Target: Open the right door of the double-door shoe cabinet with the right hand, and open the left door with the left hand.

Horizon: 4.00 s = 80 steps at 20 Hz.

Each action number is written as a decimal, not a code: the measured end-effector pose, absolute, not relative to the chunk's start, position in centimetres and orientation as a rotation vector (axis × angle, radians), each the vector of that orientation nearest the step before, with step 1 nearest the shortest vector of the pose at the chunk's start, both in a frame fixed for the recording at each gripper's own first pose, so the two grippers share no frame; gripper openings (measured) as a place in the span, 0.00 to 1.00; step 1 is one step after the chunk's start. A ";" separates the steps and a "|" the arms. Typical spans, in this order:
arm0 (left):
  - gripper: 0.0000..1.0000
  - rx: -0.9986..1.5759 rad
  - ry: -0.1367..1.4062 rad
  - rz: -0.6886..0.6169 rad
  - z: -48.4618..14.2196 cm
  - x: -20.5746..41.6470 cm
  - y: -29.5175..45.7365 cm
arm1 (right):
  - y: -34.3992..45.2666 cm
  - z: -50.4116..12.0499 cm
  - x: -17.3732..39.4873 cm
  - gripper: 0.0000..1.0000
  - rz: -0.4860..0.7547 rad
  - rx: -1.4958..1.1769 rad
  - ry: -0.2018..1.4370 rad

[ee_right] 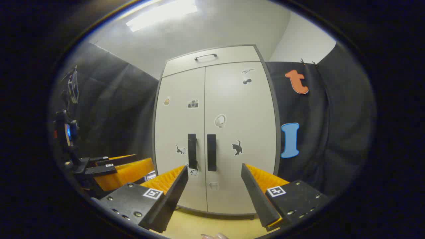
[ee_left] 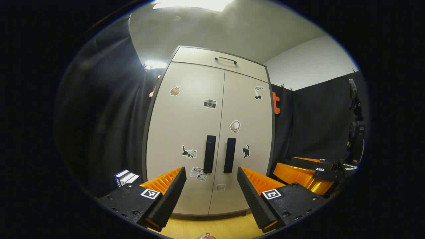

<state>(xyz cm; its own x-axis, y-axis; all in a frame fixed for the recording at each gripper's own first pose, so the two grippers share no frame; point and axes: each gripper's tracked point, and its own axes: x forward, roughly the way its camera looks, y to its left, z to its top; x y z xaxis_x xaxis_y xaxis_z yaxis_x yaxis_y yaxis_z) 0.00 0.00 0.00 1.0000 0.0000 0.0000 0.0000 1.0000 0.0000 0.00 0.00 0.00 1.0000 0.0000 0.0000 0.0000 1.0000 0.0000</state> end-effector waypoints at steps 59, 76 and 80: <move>0.96 -0.128 0.104 -0.105 -4.1 7.6 10.0 | 1.0 -6.1 21.5 0.35 -0.303 -0.104 0.040; 0.96 -0.132 0.106 -0.152 -3.5 6.9 5.5 | 0.6 -5.1 14.5 0.17 -0.157 -0.090 0.123; 0.96 -0.128 0.098 -0.161 -3.0 5.7 2.7 | 0.1 -4.8 12.3 0.16 -0.125 -0.096 0.145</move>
<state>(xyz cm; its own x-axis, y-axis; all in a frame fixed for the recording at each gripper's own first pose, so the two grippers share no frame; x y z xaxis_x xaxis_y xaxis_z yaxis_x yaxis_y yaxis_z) 5.70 2.72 -3.03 0.9823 -0.1659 -0.0867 0.1535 0.9790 -0.1344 12.33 0.06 -4.83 0.9817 -0.1312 -0.1377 0.1174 0.9876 -0.1040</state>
